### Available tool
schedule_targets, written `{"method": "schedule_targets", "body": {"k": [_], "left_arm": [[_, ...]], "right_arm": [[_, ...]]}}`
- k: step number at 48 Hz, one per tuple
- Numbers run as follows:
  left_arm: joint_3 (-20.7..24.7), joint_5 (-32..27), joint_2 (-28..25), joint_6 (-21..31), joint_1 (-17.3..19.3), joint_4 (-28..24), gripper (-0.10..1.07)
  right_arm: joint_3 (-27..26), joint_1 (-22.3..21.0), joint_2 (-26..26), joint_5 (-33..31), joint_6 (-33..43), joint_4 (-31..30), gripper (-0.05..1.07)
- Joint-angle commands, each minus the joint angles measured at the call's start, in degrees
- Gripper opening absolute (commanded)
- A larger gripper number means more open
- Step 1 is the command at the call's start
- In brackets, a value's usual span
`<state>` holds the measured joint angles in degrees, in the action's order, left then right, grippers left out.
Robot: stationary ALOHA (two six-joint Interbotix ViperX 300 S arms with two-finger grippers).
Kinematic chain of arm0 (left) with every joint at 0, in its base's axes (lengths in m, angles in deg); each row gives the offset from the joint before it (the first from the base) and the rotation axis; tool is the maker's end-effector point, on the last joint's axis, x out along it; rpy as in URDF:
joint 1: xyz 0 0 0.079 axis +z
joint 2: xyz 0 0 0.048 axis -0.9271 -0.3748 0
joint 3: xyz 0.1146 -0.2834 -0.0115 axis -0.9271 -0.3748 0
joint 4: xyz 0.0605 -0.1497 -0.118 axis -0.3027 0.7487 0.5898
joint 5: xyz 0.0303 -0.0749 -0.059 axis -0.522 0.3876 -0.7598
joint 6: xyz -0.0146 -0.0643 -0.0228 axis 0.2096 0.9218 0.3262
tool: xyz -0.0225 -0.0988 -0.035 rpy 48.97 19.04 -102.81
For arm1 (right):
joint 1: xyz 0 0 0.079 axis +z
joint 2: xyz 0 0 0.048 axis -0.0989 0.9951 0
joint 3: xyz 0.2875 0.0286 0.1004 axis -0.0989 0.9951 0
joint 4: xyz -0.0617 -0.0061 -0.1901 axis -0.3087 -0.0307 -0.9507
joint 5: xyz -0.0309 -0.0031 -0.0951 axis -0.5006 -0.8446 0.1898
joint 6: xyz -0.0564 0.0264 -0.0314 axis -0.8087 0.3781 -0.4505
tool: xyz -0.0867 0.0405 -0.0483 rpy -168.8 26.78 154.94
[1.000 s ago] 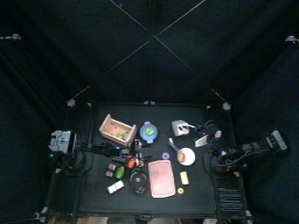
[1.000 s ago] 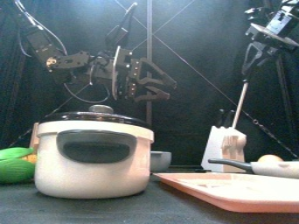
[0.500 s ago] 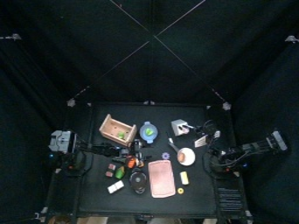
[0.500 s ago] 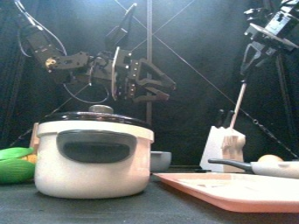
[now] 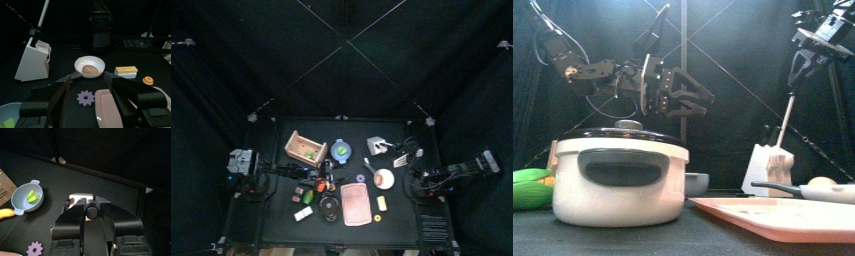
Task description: Place sharpener back in holder
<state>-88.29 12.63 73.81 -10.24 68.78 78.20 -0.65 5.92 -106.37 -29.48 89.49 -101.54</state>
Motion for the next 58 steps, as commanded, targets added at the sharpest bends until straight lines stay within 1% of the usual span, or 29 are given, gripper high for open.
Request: {"method": "schedule_targets", "body": {"k": [1, 21, 46, 58], "left_arm": [[0.53, 0.44, 0.35, -0.09, 0.18, 0.0, 0.91], [0.53, 0.44, 0.35, -0.09, 0.26, 0.0, 0.91], [0.53, 0.53, -0.26, 0.0, 0.26, -0.09, 0.91], [0.53, 0.44, -0.26, 0.0, 0.26, 0.0, 0.91]], "right_arm": [[-0.44, -0.09, 0.35, 0.18, 0.18, -0.44, 0.5], [0.88, -1.23, 0.26, 1.76, 0.44, -0.35, 0.5], [2.81, -5.27, 1.76, 8.17, 2.02, -0.18, 0.51], [3.6, -6.5, 2.46, 8.96, 2.11, 0.26, 0.51]]}}
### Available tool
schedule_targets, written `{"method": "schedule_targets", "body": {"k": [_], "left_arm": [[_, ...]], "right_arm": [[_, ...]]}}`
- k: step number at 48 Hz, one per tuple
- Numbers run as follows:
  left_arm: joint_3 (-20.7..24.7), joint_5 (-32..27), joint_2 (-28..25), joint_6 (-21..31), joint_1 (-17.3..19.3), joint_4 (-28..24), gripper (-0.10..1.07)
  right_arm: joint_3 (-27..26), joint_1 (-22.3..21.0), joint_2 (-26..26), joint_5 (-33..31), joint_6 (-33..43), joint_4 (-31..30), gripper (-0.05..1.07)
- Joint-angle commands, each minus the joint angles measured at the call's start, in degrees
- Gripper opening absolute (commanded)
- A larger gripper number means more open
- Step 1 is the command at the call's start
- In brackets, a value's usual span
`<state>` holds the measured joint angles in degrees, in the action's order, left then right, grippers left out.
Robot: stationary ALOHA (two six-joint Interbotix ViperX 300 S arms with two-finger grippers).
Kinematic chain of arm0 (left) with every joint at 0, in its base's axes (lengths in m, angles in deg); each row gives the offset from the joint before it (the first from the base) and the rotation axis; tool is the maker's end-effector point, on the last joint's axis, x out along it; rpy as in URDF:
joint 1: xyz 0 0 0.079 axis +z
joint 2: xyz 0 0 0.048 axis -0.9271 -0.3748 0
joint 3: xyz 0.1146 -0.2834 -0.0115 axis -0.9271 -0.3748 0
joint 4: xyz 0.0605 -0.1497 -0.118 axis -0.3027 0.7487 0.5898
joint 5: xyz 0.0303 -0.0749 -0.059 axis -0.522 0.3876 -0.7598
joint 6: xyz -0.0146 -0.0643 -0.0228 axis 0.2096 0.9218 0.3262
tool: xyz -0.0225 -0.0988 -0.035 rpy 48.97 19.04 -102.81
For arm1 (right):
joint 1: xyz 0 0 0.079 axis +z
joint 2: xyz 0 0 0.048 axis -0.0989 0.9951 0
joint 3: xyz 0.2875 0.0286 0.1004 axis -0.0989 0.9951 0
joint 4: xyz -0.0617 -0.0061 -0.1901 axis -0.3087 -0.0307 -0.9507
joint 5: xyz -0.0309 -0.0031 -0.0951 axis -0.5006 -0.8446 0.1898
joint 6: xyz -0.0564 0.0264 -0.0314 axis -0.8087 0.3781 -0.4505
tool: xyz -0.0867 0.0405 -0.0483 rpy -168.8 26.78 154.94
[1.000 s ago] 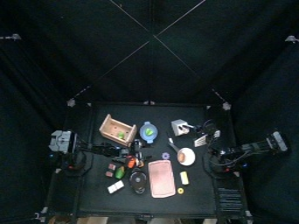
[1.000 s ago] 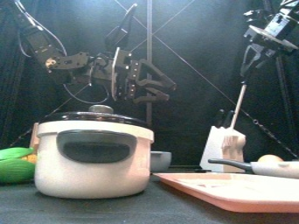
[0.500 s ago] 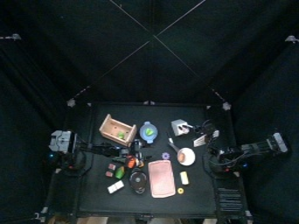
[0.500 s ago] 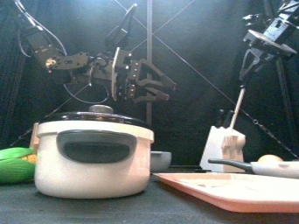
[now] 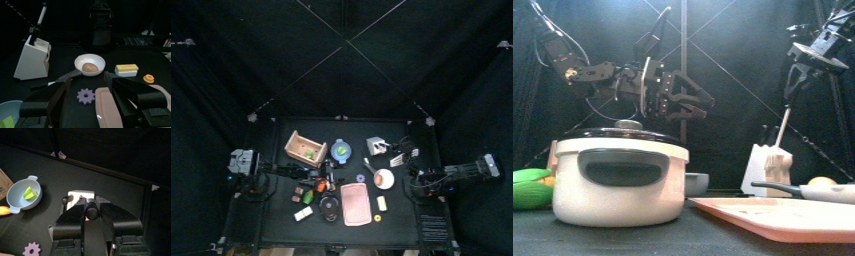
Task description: Place sharpener back in holder
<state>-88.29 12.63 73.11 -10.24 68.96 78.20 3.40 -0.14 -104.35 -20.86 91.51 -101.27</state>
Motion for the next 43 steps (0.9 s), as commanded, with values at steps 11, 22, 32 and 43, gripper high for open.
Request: {"method": "schedule_targets", "body": {"k": [11, 22, 32, 43], "left_arm": [[0.53, 0.53, 0.35, 0.0, 0.09, 0.0, 0.91], [0.53, 0.44, 0.26, 0.0, 0.0, 0.0, 0.91], [0.53, 0.44, 0.26, 0.0, 0.0, 0.0, 0.91], [0.53, 0.44, 0.18, 0.0, 0.0, 0.0, 0.91]], "right_arm": [[0.26, -1.23, 1.05, 1.93, 0.79, -0.09, 0.51], [1.23, -2.72, 1.76, 3.96, 0.97, 0.26, 0.51], [1.49, -4.57, 2.02, 6.15, 0.88, 0.18, 0.51], [1.93, -7.29, 2.37, 9.05, 0.88, 0.09, 0.51]]}}
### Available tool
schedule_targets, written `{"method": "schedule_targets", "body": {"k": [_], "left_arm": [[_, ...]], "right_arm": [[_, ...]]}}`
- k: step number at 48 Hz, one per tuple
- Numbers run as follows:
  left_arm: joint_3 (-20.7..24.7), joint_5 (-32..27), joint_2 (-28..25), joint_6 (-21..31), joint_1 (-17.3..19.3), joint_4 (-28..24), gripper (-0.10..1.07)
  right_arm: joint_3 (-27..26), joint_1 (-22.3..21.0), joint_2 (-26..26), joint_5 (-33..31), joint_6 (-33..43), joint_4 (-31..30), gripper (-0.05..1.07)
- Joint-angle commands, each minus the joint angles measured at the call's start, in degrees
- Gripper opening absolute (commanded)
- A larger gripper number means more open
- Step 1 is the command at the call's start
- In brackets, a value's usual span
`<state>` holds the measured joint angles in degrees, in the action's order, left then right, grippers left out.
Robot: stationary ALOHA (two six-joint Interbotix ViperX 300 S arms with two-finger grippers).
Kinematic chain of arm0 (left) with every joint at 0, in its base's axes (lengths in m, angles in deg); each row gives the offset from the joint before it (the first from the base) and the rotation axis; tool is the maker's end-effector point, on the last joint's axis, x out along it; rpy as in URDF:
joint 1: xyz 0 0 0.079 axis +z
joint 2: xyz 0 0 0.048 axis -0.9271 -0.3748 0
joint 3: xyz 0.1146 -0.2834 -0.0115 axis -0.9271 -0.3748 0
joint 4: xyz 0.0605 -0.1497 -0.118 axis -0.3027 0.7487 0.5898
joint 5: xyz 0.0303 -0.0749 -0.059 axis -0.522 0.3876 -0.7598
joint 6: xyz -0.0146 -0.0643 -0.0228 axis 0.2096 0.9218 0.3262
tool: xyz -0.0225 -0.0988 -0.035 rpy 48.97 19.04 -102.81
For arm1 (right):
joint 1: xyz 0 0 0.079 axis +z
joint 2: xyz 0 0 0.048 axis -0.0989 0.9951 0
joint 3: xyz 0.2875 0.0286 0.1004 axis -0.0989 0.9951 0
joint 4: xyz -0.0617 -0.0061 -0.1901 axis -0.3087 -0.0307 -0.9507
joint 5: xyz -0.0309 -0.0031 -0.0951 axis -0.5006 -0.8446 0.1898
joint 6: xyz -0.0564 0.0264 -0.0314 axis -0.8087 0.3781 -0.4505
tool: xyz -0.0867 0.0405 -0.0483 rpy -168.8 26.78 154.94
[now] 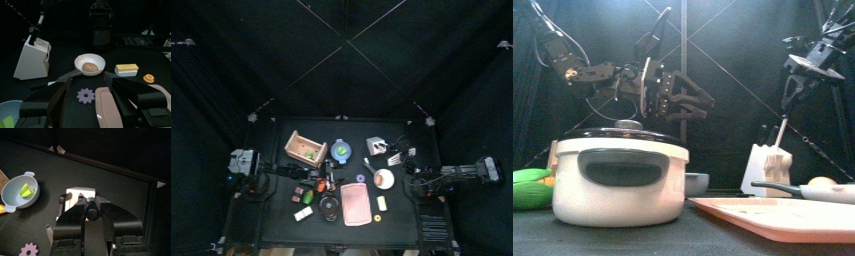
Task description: Place sharpener back in holder
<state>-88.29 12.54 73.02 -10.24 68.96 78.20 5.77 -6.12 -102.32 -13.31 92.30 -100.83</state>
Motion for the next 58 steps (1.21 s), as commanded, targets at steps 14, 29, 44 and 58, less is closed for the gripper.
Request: {"method": "schedule_targets", "body": {"k": [14, 29, 44, 58], "left_arm": [[0.26, 0.53, 0.26, 0.0, 0.0, 0.0, 0.91], [0.0, 0.62, 0.26, 0.0, 0.0, 0.0, 0.91], [0.0, 0.53, 0.26, 0.0, 0.0, 0.0, 0.91], [0.0, 0.62, 0.26, 0.0, 0.0, 0.0, 0.91]], "right_arm": [[0.0, -5.98, 2.02, 7.21, 0.09, -0.18, 0.51], [0.53, -9.4, 2.29, 11.6, 0.0, 0.62, 0.51], [0.88, -10.9, 2.29, 15.38, -0.09, 0.88, 0.55], [0.97, -11.25, 2.29, 16.0, -0.09, 0.79, 0.7]]}}
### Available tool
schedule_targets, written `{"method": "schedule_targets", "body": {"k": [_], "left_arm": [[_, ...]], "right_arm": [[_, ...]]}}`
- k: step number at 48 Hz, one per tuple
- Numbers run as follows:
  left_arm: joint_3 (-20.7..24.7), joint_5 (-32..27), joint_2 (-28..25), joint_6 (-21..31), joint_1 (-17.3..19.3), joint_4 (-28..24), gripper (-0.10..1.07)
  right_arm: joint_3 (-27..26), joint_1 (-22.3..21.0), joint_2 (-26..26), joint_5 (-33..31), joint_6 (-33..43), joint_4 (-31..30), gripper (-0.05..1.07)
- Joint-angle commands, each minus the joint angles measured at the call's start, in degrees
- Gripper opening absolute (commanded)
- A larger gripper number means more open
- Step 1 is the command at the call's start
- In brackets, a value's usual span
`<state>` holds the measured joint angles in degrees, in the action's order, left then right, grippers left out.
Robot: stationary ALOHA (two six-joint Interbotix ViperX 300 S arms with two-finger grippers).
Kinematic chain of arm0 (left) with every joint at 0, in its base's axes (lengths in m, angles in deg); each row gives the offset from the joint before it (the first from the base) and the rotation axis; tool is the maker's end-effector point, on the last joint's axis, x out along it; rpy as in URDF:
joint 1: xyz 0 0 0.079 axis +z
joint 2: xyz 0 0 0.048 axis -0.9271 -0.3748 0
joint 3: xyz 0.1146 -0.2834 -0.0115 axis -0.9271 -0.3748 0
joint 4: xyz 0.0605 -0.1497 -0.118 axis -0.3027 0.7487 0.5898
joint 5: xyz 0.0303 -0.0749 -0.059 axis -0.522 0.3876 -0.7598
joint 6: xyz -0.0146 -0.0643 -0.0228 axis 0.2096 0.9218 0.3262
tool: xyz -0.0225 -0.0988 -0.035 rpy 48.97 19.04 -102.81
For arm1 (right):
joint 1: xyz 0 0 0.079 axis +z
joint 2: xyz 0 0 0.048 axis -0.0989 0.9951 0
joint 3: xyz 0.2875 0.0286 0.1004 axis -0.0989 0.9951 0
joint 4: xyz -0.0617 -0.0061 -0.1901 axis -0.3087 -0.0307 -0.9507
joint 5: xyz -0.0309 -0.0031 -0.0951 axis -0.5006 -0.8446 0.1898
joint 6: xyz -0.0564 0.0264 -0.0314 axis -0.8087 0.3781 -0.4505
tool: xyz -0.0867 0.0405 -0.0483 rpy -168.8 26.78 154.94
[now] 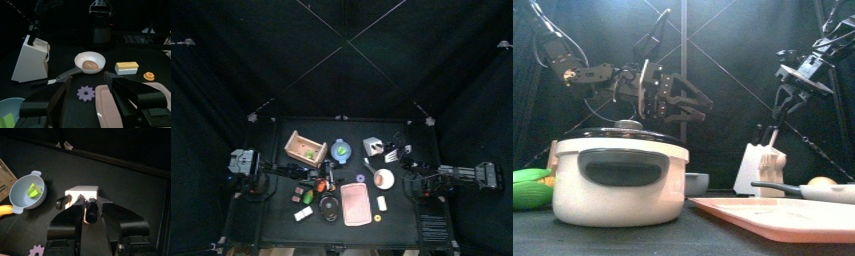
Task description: Place sharpener back in holder
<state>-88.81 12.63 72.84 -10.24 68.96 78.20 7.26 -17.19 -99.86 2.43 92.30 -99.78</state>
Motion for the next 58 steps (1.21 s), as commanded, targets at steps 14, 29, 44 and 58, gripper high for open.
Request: {"method": "schedule_targets", "body": {"k": [14, 29, 44, 58], "left_arm": [[0.53, 0.53, 0.44, 0.0, 0.0, 0.0, 0.91], [0.35, 0.44, 0.44, 0.0, 0.0, 0.0, 0.91], [0.09, 0.53, 0.88, -0.26, 0.09, 0.0, 0.91], [-0.7, 0.53, 1.23, 0.0, 0.09, 0.0, 0.91]], "right_arm": [[-0.79, -0.09, -0.18, 0.79, 0.0, -0.09, 0.73], [-0.7, -0.09, -0.79, 0.7, -0.35, 0.18, 0.73], [-0.7, 0.09, -0.88, 0.7, -0.53, 0.26, 0.73], [-1.05, 0.26, -1.41, 0.7, -0.62, 1.05, 0.72]]}}
